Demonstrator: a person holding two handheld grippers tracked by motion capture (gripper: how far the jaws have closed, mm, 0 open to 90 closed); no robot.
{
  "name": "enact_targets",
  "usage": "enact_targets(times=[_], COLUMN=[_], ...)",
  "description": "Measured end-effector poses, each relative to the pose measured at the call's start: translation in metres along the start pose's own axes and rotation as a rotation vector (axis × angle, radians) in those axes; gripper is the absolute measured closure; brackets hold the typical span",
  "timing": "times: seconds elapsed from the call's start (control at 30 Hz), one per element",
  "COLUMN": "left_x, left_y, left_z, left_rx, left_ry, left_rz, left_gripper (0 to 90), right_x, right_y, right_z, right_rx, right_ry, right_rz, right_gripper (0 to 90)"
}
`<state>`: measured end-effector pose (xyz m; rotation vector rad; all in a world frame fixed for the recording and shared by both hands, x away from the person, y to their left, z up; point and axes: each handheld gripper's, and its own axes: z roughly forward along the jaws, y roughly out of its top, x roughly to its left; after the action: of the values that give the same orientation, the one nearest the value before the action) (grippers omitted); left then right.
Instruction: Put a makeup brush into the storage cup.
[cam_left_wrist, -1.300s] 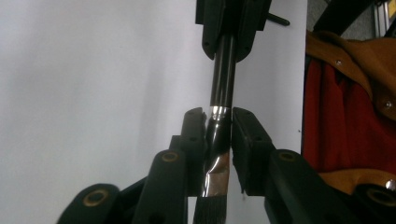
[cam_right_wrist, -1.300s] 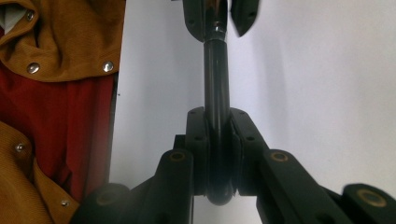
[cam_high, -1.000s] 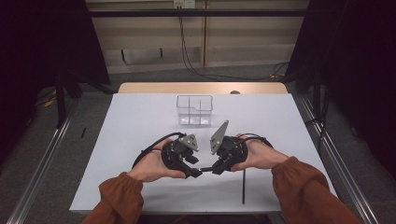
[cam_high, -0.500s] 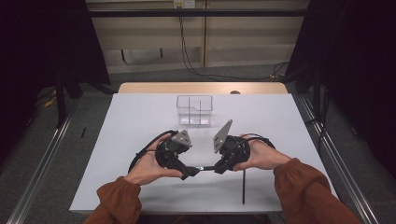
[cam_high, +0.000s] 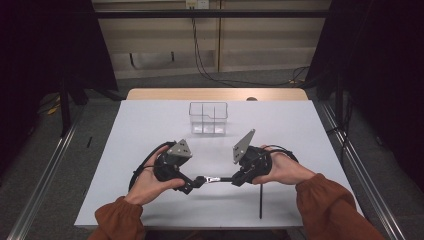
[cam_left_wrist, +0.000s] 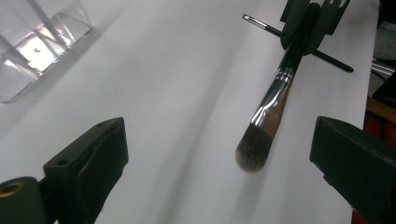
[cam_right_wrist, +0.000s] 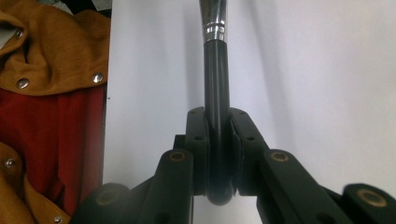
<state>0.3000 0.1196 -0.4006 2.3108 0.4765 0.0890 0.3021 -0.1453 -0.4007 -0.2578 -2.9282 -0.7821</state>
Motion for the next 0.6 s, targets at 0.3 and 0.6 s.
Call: enact_targets(times=[0.3, 0.6], left_x=[0.004, 0.004], left_y=[-0.014, -0.026], left_z=[-0.011, -0.019], left_rx=[-0.057, -0.064], left_ry=[0.070, 0.093], left_rz=[-0.034, -0.086], left_gripper=[4.2, 3.7], right_x=[-0.002, -0.003], right_y=[-0.008, -0.028], right_z=[-0.004, -0.008], right_rx=[-0.023, -0.051], right_ry=[-0.019, -0.050], right_rz=[0.028, 0.085], right_gripper=[80.1, 80.2])
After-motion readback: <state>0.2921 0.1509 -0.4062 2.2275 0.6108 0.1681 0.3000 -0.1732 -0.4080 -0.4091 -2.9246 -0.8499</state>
